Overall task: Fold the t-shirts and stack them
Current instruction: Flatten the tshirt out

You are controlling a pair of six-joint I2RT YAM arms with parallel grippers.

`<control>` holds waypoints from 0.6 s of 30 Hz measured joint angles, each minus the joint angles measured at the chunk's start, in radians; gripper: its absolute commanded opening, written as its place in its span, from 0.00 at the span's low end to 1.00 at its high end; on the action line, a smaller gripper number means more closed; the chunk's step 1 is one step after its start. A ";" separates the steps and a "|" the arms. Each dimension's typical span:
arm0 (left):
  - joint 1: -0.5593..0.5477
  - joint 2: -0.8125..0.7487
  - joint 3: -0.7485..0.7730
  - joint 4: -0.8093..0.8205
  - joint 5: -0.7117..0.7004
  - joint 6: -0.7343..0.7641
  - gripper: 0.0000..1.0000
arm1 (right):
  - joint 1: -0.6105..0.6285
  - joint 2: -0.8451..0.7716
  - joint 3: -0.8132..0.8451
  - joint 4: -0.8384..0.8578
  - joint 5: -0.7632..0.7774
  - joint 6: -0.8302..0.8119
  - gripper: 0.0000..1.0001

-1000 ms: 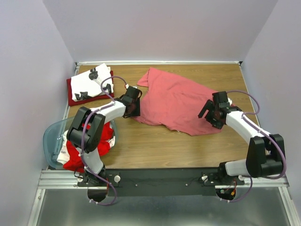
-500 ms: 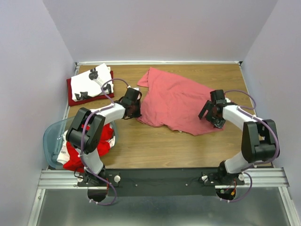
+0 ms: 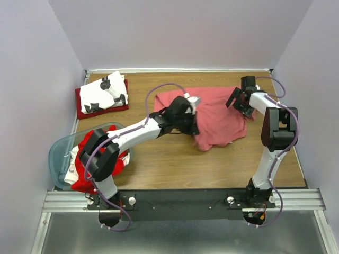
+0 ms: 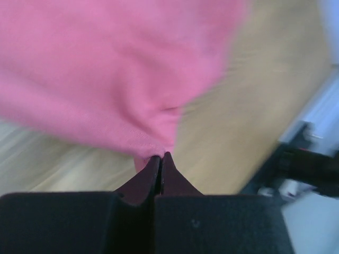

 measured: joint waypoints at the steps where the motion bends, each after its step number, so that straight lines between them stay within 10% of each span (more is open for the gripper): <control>1: -0.028 0.010 0.045 0.006 0.023 -0.006 0.30 | 0.000 0.025 0.037 0.001 -0.018 -0.009 0.96; 5: -0.097 0.025 0.179 0.029 0.103 -0.025 0.65 | 0.000 0.040 0.129 0.000 -0.080 -0.042 0.96; 18: 0.197 -0.146 -0.120 -0.088 -0.063 -0.018 0.70 | 0.048 -0.530 -0.264 -0.063 -0.251 -0.082 0.95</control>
